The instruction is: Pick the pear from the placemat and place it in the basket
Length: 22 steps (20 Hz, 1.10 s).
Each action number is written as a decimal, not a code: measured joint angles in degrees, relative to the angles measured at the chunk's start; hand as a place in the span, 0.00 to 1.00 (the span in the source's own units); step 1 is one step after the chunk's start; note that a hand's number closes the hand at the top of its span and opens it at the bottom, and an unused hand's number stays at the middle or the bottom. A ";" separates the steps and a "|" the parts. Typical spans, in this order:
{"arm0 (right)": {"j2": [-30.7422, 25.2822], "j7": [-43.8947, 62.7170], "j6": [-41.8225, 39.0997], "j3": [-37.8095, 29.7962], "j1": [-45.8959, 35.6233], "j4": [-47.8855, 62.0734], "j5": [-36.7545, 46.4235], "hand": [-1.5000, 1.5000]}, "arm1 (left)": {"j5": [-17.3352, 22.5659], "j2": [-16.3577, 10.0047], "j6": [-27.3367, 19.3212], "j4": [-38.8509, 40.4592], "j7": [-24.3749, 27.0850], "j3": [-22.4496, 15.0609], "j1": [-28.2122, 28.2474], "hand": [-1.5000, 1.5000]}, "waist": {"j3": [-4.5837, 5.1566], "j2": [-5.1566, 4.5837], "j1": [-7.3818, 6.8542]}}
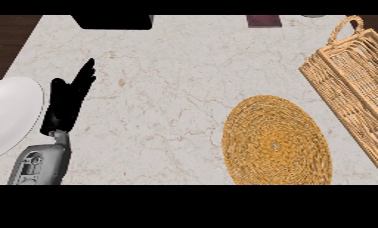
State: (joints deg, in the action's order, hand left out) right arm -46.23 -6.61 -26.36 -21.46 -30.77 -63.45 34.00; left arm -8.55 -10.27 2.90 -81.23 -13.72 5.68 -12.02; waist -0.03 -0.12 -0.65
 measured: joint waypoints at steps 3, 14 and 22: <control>1.07 -1.76 0.66 -1.20 -0.53 3.81 -1.40 0.00 | 0.07 -0.01 -0.03 1.19 -0.13 0.33 -1.24 0.50 | 0.00 -0.03 0.17; 1.60 -6.47 8.79 -9.58 -5.55 13.45 -7.37 0.00 | -0.30 0.09 -0.23 1.94 1.25 0.51 -0.70 0.50 | 0.00 -0.03 0.26; -7.30 -7.00 9.71 -19.35 -5.60 25.32 -12.50 0.00 | -0.53 0.65 -0.43 0.86 0.91 0.01 -0.12 0.50 | -0.04 -0.11 0.17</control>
State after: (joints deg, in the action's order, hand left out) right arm -53.53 -13.60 -16.64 -40.80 -36.37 -38.13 21.50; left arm -9.07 -9.62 2.47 -80.36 -12.81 5.69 -12.14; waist -0.07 -0.22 -0.49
